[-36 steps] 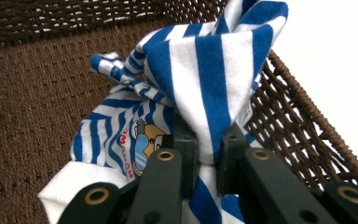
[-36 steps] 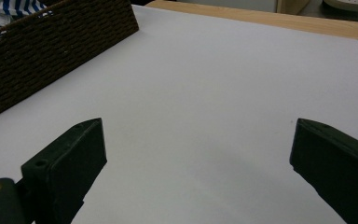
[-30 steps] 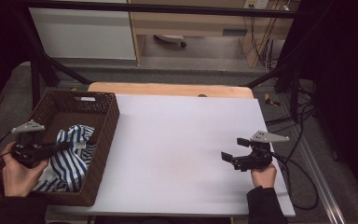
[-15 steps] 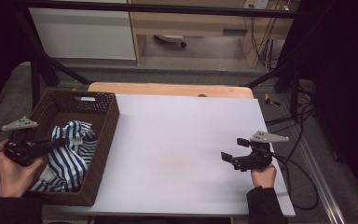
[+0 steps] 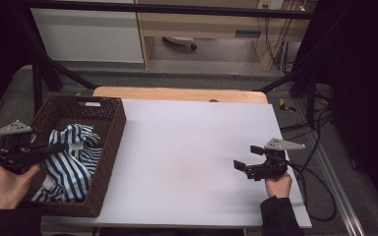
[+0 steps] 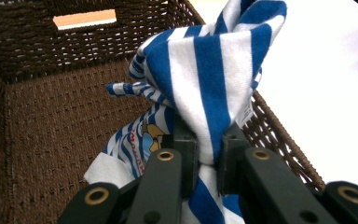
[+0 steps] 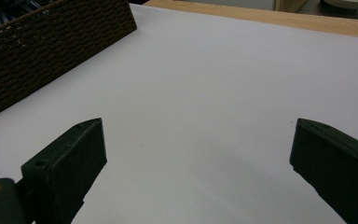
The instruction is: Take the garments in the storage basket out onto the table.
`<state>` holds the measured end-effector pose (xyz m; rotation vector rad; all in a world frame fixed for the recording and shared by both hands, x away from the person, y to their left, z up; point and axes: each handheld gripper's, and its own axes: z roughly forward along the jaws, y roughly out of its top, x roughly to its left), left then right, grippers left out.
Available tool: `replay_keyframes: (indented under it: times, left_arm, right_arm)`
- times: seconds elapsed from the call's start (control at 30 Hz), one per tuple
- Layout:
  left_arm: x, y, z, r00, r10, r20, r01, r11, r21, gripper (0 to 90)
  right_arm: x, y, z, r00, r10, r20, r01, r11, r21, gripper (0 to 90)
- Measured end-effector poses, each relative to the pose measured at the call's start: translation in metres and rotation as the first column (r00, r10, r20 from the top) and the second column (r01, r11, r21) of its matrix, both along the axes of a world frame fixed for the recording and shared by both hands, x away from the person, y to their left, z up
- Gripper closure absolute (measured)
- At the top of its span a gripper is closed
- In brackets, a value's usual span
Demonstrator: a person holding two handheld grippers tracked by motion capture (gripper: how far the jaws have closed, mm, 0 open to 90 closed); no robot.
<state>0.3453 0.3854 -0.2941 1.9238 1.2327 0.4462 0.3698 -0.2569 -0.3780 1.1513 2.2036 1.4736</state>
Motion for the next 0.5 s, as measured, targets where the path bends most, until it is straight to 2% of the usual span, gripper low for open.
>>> replay_keyframes:
  times: [0.33,0.5]
  left_arm:
    - [-0.001,0.001,0.008,0.9996,-0.023,0.013,0.023,0.9997,0.000,81.4]
    - [0.000,0.002,0.014,0.9995,-0.030,0.013,0.030,0.9994,0.016,81.4]
  right_arm:
    - [0.001,0.001,-0.001,1.0000,0.002,-0.005,-0.003,1.000,-0.010,4.1]
    - [0.001,0.001,-0.001,1.0000,0.003,-0.006,-0.003,1.000,-0.009,4.1]
